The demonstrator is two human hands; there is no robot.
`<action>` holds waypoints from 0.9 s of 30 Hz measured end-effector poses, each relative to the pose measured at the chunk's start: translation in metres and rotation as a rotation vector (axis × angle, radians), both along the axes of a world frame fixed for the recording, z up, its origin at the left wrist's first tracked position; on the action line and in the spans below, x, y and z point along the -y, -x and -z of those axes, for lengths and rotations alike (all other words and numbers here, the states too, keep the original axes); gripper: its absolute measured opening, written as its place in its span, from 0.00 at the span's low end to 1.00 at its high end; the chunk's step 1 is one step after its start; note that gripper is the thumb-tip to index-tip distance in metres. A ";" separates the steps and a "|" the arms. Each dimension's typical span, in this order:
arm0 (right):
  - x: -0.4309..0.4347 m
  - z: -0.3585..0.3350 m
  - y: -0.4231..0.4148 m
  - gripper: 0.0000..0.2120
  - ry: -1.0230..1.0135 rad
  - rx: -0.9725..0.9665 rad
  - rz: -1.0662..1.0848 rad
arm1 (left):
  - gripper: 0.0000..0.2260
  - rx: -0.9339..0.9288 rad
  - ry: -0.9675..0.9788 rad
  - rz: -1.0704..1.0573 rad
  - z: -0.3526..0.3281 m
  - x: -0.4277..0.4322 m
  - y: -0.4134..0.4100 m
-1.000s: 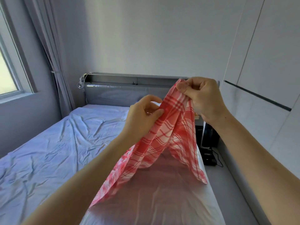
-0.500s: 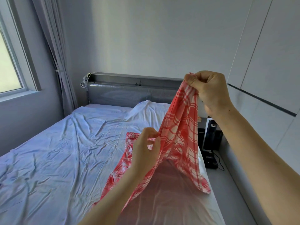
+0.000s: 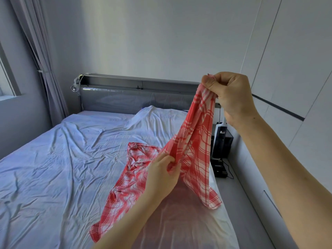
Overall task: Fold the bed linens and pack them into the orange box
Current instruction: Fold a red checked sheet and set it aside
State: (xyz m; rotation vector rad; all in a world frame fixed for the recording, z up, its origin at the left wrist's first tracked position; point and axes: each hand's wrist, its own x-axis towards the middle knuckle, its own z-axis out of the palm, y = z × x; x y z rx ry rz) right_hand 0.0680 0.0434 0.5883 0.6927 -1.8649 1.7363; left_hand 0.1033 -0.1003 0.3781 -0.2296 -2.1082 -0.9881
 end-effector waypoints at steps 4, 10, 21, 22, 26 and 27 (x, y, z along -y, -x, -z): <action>-0.009 -0.001 0.002 0.08 -0.009 -0.003 0.033 | 0.10 0.059 0.037 -0.135 0.016 0.000 -0.001; -0.045 0.001 0.010 0.09 0.060 0.062 0.103 | 0.19 0.230 -0.041 0.015 -0.010 0.020 -0.016; -0.139 0.106 0.040 0.28 -0.319 0.424 0.438 | 0.11 0.504 0.048 0.399 -0.080 0.037 -0.033; -0.139 0.118 0.042 0.25 -0.546 0.456 0.538 | 0.12 0.530 0.091 0.420 -0.080 0.033 -0.031; -0.091 0.136 0.000 0.18 -0.901 0.228 0.520 | 0.14 0.599 0.206 0.456 -0.072 0.018 -0.025; -0.073 0.132 -0.017 0.26 -0.853 0.243 0.277 | 0.14 0.615 0.223 0.478 -0.069 0.014 -0.024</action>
